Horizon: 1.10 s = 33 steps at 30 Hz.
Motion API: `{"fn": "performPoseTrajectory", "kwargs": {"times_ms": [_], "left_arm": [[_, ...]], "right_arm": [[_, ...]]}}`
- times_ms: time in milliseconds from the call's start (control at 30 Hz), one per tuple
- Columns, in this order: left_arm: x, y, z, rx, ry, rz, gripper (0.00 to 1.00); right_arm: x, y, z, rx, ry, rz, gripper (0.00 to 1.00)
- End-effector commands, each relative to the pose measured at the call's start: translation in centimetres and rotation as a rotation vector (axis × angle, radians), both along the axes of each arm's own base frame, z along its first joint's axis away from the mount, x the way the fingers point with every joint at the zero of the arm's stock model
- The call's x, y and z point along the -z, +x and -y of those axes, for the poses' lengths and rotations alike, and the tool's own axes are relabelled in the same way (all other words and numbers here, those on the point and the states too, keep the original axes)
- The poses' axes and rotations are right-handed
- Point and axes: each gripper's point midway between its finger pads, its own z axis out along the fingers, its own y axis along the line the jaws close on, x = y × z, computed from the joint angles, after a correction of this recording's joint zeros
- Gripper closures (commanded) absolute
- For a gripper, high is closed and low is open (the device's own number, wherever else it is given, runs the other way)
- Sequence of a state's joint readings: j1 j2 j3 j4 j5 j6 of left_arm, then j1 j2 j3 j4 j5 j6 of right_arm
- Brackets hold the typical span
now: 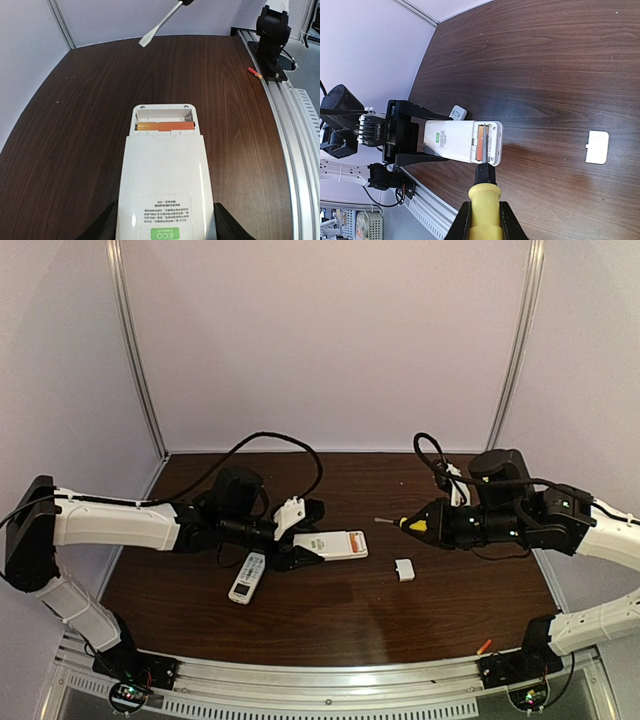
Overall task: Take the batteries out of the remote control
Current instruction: Remove the battery from the remote control without the battery cover.
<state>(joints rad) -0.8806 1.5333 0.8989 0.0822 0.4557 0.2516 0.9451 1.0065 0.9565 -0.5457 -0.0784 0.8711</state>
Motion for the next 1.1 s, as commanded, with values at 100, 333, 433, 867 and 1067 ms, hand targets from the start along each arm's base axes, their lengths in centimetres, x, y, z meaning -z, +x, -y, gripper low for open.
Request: {"fn": "performPoseTrajectory", "kwargs": {"times_ms": [100,333,433,867,1067], "left_arm": [[-3.1,0.1,2.0,0.037,-0.095,0.049,1.0],[-3.4,-0.1,2.4,0.04,-0.099,0.055,1.0],[-3.5,-0.1,2.4,0.038,-0.102,0.057,1.0],[-3.6,-0.4,2.6,0.054,-0.113,0.075,1.0],[-3.5,-0.5,2.6,0.058,-0.111,0.078,1.0]], "right_arm": [[-0.4,0.4,-0.9,-0.019,0.024,0.002,1.0],[0.6,0.3,-1.8,-0.06,0.006,-0.031,1.0],[1.2,0.1,-2.0,-0.076,-0.005,-0.049,1.0],[2.2,-0.2,-2.3,-0.103,-0.028,-0.083,1.0],[2.5,0.1,-1.5,-0.073,-0.06,-0.08,1.0]]}}
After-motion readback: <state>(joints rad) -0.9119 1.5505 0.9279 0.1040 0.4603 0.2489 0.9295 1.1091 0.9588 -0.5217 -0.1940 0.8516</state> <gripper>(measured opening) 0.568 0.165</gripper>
